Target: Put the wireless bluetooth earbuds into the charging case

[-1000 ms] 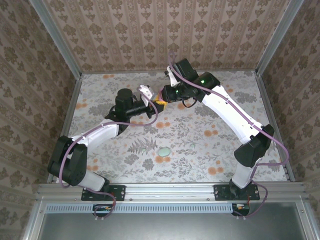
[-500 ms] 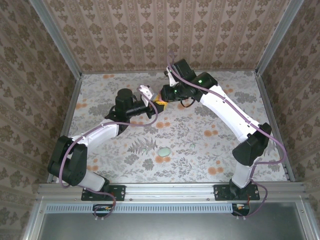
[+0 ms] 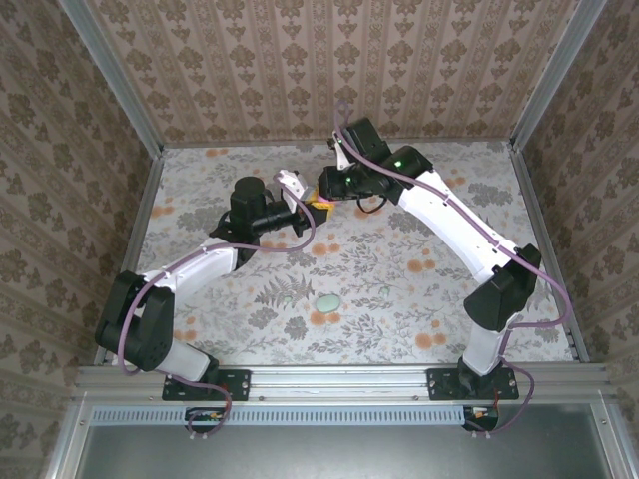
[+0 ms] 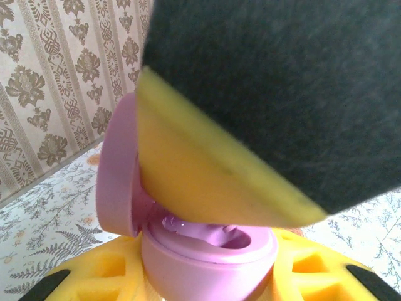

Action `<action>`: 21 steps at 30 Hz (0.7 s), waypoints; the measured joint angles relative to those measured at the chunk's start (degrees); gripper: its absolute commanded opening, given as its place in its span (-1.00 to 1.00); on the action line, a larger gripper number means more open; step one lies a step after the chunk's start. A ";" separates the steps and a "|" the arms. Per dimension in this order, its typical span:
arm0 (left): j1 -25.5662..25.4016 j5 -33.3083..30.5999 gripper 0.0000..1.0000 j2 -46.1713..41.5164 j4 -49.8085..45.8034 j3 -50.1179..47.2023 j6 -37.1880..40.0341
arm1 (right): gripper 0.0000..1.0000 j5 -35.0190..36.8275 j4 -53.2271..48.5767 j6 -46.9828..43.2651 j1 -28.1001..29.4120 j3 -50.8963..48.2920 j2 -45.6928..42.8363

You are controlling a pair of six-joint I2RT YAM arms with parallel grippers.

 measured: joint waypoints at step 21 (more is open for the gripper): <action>0.00 -1.27 -0.35 0.22 2.62 0.00 -3.26 | -0.44 -0.26 3.96 1.84 0.02 -2.80 -1.51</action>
